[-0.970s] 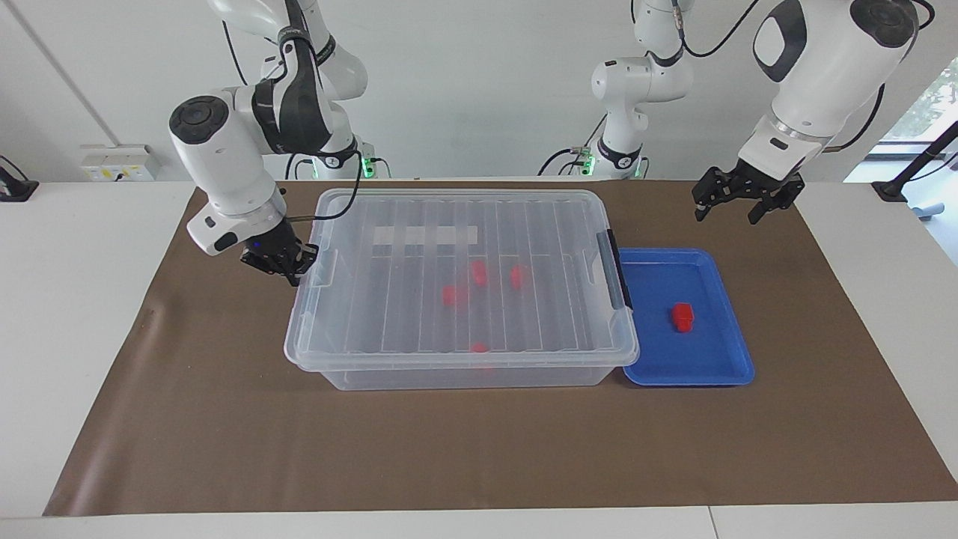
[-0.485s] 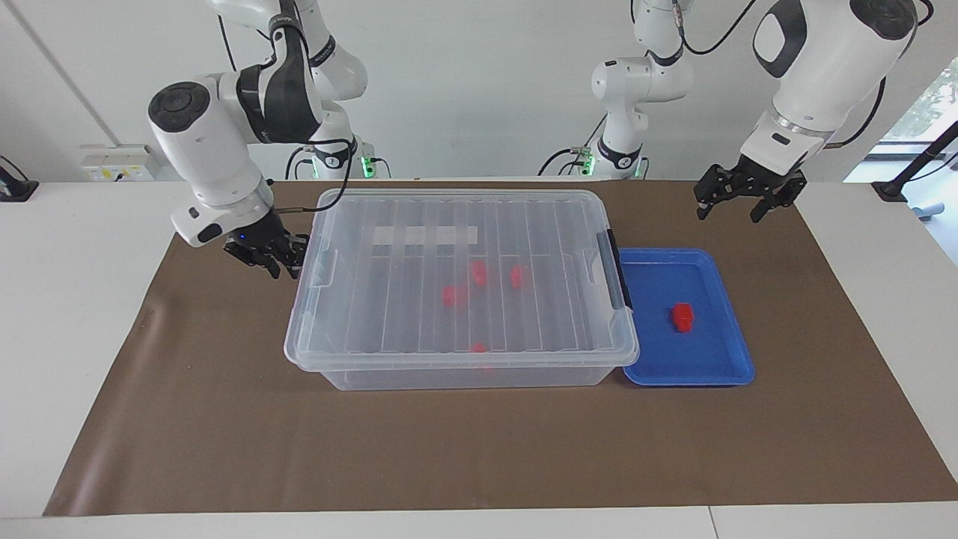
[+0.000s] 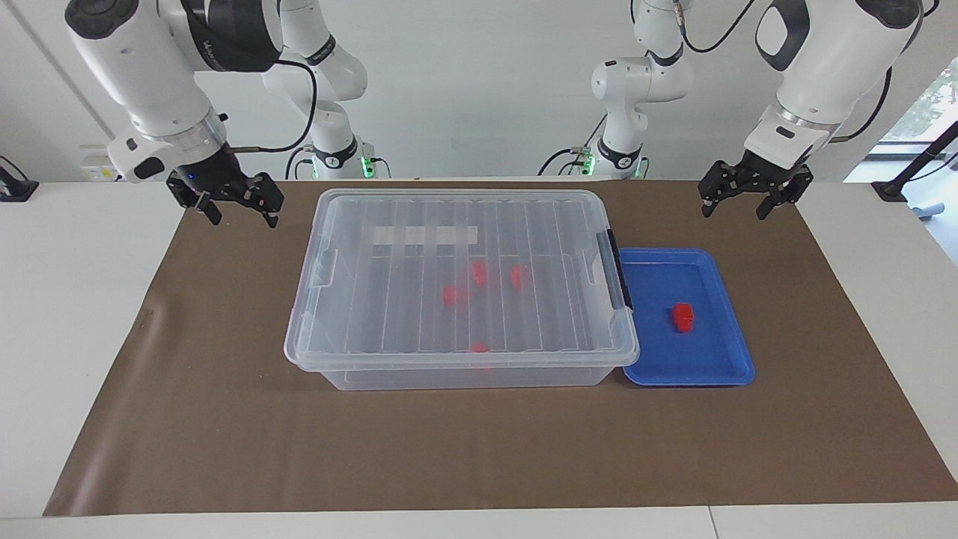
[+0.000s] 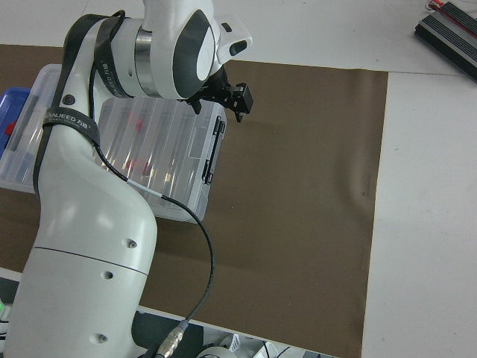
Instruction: Place red block in blue tray from box
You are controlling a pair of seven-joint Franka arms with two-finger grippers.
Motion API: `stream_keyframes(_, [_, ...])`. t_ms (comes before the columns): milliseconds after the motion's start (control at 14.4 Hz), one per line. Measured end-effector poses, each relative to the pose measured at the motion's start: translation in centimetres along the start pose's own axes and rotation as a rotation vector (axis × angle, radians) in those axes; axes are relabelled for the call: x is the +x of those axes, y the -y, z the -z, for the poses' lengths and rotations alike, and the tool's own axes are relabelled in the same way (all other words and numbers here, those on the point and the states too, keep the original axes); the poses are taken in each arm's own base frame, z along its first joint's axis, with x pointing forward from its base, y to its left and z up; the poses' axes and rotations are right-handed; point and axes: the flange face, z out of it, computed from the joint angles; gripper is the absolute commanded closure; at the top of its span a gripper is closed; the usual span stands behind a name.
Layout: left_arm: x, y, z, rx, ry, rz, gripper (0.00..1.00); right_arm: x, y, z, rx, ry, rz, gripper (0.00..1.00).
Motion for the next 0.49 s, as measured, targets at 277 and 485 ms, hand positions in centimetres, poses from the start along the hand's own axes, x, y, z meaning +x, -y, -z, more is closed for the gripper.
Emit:
stream_keyframes(277, [-0.04, 0.02, 0.00, 0.000, 0.004, 0.000, 0.00, -1.05, -0.81, 1.26, -0.002, 0.007, 0.000, 0.00])
stream_keyframes(485, [-0.06, 0.02, -0.01, 0.000, 0.005, 0.000, 0.00, -1.03, -0.79, 1.18, -0.002, 0.009, 0.011, 0.00])
